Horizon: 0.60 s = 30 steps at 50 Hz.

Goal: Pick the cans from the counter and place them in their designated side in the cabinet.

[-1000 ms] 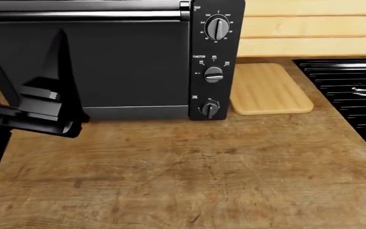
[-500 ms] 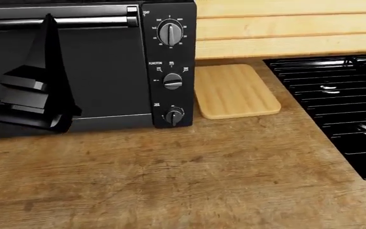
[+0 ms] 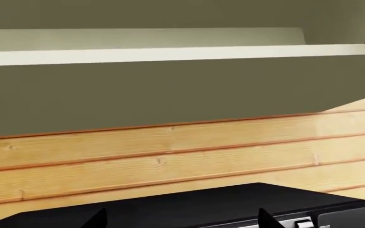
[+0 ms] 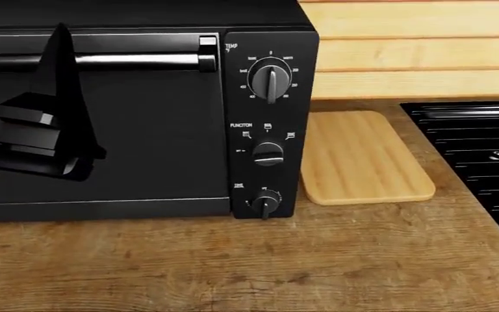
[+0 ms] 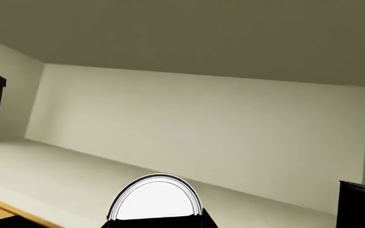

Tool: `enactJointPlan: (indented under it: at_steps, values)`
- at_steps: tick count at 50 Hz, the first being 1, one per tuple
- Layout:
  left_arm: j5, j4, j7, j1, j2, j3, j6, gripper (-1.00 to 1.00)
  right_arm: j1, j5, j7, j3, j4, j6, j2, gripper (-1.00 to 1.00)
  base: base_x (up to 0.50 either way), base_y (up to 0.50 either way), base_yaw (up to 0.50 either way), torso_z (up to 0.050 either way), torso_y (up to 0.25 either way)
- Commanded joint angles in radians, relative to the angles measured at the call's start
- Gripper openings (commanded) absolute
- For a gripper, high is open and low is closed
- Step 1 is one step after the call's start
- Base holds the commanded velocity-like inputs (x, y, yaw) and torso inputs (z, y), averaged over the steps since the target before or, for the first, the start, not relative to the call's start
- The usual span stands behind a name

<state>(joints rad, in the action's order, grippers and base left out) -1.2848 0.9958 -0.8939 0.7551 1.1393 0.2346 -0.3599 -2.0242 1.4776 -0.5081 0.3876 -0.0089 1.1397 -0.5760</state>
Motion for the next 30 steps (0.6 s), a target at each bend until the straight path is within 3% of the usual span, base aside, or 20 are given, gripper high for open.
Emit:
enactJointPlan:
  at_steps: [1,21,27,30]
  values:
    - [0.003,-0.002,0.006,-0.007,0.005,-0.004,0.008,1.0,-0.051,-0.063,0.035,-0.008,0.015,0.003,0.004,-1.0,0.0,0.0,0.0,0.0,0.009]
    - [-0.033,0.009,-0.015,0.04,0.008,0.005,-0.01,1.0,-0.228,-0.186,0.128,0.042,0.16,-0.032,0.044,-1.0,0.0,0.0,0.0,0.001,0.001]
    - [-0.034,0.008,-0.016,0.053,-0.001,0.015,-0.019,1.0,-0.326,-0.311,0.22,0.102,0.341,-0.075,0.111,-1.0,0.0,0.0,0.0,0.0,0.0]
    - [-0.033,0.007,-0.016,0.061,-0.007,0.022,-0.025,1.0,-0.332,-0.546,0.323,-0.036,0.416,-0.003,0.213,-1.0,0.0,0.0,0.0,0.0,0.0]
